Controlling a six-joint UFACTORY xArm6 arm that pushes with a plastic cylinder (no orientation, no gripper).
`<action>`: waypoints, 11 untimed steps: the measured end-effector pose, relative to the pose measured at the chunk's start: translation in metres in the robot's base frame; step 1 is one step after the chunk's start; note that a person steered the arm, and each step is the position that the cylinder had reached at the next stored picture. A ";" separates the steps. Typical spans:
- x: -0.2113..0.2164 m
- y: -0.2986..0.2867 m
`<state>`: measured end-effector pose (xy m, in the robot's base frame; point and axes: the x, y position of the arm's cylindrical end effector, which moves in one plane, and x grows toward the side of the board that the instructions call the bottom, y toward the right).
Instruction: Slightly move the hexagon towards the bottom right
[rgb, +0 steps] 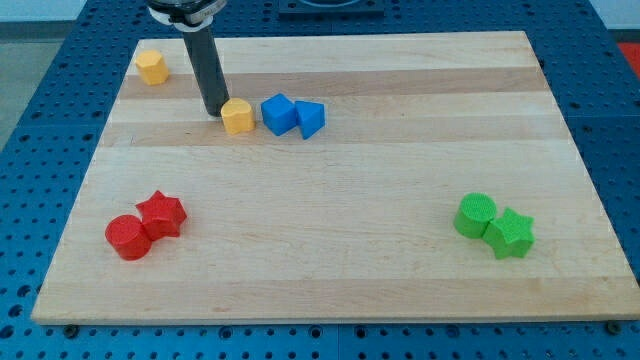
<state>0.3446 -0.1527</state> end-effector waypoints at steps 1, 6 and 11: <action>-0.010 -0.023; -0.152 -0.057; -0.079 -0.150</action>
